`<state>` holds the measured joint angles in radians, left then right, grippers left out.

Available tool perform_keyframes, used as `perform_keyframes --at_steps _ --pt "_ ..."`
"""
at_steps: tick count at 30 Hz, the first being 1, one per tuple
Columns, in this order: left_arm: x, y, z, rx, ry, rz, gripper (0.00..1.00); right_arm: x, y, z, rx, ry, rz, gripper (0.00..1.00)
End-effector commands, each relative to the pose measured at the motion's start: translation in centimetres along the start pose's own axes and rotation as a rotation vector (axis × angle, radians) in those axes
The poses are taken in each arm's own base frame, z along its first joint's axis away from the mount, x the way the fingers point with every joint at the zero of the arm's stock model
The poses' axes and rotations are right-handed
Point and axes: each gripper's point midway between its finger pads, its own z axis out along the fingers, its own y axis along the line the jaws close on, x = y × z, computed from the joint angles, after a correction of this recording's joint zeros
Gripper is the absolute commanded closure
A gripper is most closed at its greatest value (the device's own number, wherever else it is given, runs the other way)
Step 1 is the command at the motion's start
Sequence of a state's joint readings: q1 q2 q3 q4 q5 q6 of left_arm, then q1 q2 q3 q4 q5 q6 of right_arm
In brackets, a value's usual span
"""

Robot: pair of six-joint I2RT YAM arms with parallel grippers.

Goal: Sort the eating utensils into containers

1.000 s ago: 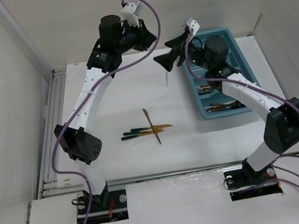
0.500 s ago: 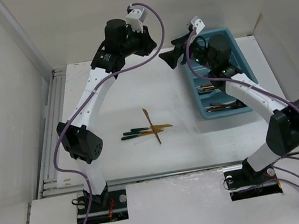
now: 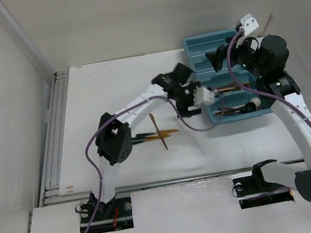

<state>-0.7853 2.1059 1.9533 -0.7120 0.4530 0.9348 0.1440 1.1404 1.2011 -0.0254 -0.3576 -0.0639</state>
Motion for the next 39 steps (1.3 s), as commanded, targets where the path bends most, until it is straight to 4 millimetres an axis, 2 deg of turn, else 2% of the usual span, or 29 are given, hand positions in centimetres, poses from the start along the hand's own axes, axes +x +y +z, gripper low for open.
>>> perform_keyframes --at_steps 1,2,3,4,6,8,10,14,17,18,20,23,25,27,31,35,36,39 --pt "-2.3 -4.4 1.4 0.151 -0.003 0.391 0.24 -1.5 -0.1 -2.3 0.007 0.064 -0.106 0.00" --pt "-1.6 -6.5 2.5 0.219 0.037 0.433 0.24 -1.5 -0.2 -2.5 0.004 0.079 -0.140 0.00" --pt "-0.6 -7.1 2.9 0.245 0.093 0.472 0.24 -1.8 -0.8 -3.1 0.033 0.086 -0.155 0.00" --pt "0.0 -7.8 3.2 0.273 0.124 0.504 0.24 -1.1 -0.9 -3.3 0.041 0.117 -0.158 0.00" --pt "1.7 -9.4 3.5 0.343 0.169 0.506 0.24 -2.0 -1.1 -4.4 0.069 0.099 -0.181 0.00" --pt "1.9 -9.4 3.4 0.349 0.182 0.532 0.24 -1.5 -1.3 -4.8 0.089 0.108 -0.180 0.00" --pt "2.4 -9.3 3.5 0.357 0.192 0.573 0.24 -2.1 -1.2 -5.2 0.093 0.085 -0.188 0.00" --pt "2.2 -10.1 3.8 0.386 0.199 0.650 0.24 -1.2 -1.2 -5.1 0.091 0.098 -0.183 0.00" --pt "2.6 -10.5 5.2 0.398 0.196 0.677 0.24 -0.7 -1.2 -5.0 0.089 0.108 -0.189 0.00" --pt "2.3 -10.4 6.2 0.387 0.186 0.691 0.24 -0.7 -1.2 -5.0 0.089 0.108 -0.189 0.00" --pt "1.8 -9.4 7.3 0.327 0.178 0.668 0.24 -0.2 -1.2 -5.0 0.088 0.118 -0.186 0.00" --pt "1.7 -8.9 8.9 0.301 0.210 0.701 0.24 0.2 -1.3 -4.9 0.086 0.127 -0.192 0.00" --pt "1.8 -8.8 9.2 0.305 0.210 0.711 0.24 0.5 -1.1 -4.7 0.072 0.134 -0.188 0.00" --pt "2.6 -9.7 9.3 0.356 0.218 0.719 0.25 0.2 -1.2 -4.6 0.074 0.124 -0.192 0.00" --pt "3.9 -11.4 10.2 0.452 0.230 0.728 0.43 0.5 -1.2 -4.5 0.073 0.124 -0.201 0.00" --pt "4.4 -12.0 10.9 0.471 0.247 0.733 0.61 0.0 -1.2 -4.6 0.075 0.116 -0.204 0.00" --pt "4.6 -12.2 10.8 0.480 0.251 0.729 0.99 0.0 -1.4 -4.6 0.084 0.117 -0.204 0.00" --pt "4.8 -12.9 10.8 0.489 0.246 0.664 1.00 0.0 -1.6 -4.6 0.096 0.119 -0.205 0.00"
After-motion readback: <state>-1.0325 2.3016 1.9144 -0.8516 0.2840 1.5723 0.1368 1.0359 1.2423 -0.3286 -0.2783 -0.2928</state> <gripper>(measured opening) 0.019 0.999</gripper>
